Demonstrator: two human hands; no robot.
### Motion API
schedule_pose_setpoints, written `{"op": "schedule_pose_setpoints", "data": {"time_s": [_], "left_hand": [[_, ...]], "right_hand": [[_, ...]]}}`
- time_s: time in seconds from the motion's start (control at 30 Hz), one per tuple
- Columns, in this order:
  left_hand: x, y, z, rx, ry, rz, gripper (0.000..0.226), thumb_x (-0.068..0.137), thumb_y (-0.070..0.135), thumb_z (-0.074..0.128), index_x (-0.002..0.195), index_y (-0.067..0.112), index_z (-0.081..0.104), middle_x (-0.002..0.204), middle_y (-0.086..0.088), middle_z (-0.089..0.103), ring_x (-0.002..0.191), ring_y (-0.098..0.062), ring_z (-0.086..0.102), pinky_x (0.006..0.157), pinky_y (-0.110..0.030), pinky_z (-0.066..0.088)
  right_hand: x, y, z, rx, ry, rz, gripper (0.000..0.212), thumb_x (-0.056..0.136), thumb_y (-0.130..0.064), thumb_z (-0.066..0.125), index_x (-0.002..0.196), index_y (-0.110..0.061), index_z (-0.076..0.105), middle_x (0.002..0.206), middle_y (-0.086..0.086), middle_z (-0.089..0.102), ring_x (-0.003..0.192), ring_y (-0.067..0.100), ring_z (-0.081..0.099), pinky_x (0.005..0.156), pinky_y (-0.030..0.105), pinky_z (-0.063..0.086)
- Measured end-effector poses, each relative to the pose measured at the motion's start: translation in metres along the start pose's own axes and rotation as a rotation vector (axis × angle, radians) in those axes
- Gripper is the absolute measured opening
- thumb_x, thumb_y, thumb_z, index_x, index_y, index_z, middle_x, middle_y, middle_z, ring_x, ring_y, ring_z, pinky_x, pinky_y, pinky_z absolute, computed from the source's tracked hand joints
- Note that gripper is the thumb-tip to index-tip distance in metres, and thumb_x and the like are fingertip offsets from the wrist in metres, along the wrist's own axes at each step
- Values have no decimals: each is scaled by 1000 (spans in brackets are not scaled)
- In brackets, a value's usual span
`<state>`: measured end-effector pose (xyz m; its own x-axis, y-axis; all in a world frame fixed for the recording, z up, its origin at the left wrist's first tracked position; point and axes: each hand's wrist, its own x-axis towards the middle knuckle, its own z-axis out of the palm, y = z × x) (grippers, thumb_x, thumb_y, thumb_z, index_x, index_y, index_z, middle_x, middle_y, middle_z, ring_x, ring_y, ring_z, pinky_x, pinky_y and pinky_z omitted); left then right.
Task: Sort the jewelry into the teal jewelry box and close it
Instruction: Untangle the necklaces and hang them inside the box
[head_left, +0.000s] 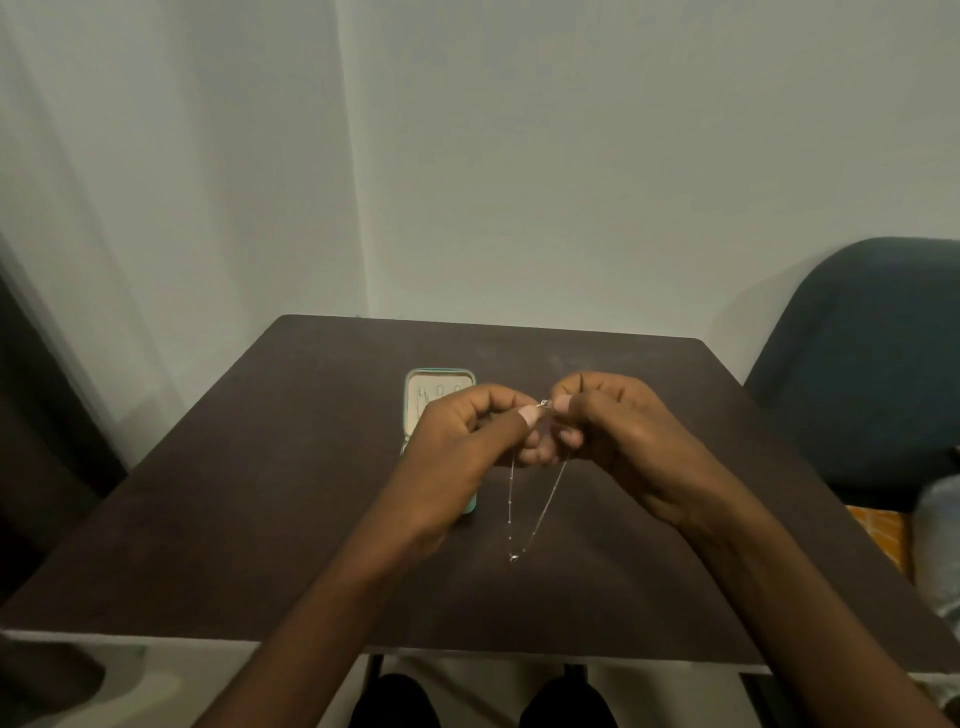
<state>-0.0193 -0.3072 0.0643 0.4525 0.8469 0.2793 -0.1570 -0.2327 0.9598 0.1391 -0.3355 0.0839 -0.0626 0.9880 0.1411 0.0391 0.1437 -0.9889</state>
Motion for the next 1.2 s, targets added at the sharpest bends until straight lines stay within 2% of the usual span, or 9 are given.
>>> {"op": "schedule_pose_setpoints", "data": {"time_s": [0.17, 0.4, 0.6, 0.67, 0.77, 1.0, 1.03, 1.13, 1.2], "left_hand": [[1, 3, -3, -107, 59, -81, 16, 91, 9, 53, 81, 11, 66, 66, -2, 63, 66, -16, 61, 65, -26, 52], [5, 3, -9, -121, 80, -132, 15, 92, 10, 53, 85, 11, 66, 64, -1, 61, 61, -13, 57, 70, -34, 50], [4, 8, -9, -86, -84, -200, 20, 83, 33, 60, 93, 19, 69, 70, -2, 63, 65, -14, 58, 70, -30, 51], [5, 10, -7, -19, -122, -189, 29, 78, 39, 60, 94, 17, 68, 73, -2, 66, 67, -13, 61, 69, -26, 53], [8, 15, -6, 59, -119, -168, 24, 85, 30, 57, 91, 9, 68, 69, -1, 66, 63, -10, 60, 64, -20, 53], [15, 29, -14, 4, -89, -167, 27, 95, 21, 48, 77, 13, 67, 68, -2, 66, 63, -12, 61, 63, -23, 51], [16, 32, -15, -35, -82, -165, 28, 95, 20, 46, 76, 12, 65, 68, -2, 66, 62, -13, 61, 62, -24, 51], [20, 43, -18, -176, -64, -159, 26, 94, 20, 45, 76, 11, 61, 67, -3, 63, 60, -14, 60, 62, -26, 51], [23, 52, -21, -261, -55, -159, 25, 93, 21, 44, 75, 12, 59, 65, -1, 62, 58, -13, 60, 60, -25, 53]], "right_hand": [[-3, -2, -5, -127, 4, -46, 17, 91, -6, 54, 77, -10, 63, 56, 0, 47, 50, 12, 44, 55, 30, 47], [-5, -5, -7, -246, 51, -143, 10, 82, -23, 66, 78, -15, 70, 66, 15, 46, 54, 20, 35, 47, 27, 33], [-1, -6, -5, -226, 18, -176, 13, 84, -28, 64, 80, -18, 72, 64, 14, 46, 51, 20, 30, 45, 30, 26], [-1, -5, -4, -220, 8, -178, 15, 86, -25, 62, 84, -14, 71, 63, 10, 51, 52, 21, 31, 45, 31, 26], [0, -4, -3, -192, 26, -169, 15, 88, -19, 59, 87, -8, 70, 66, 3, 60, 50, 18, 34, 45, 29, 28], [0, 17, -2, -114, 73, -138, 20, 82, -24, 62, 86, -5, 68, 69, 28, 51, 48, 14, 40, 46, 27, 38], [-1, 22, 0, -88, 76, -125, 20, 81, -24, 62, 85, -5, 69, 69, 26, 54, 49, 12, 42, 48, 28, 39], [-4, 39, 6, -23, 88, -75, 14, 87, -15, 57, 85, -8, 69, 56, -5, 57, 52, 6, 44, 54, 25, 42], [-6, 50, 12, 19, 86, -42, 15, 89, -13, 55, 86, -9, 69, 54, -9, 56, 54, 6, 45, 58, 24, 44]]}}
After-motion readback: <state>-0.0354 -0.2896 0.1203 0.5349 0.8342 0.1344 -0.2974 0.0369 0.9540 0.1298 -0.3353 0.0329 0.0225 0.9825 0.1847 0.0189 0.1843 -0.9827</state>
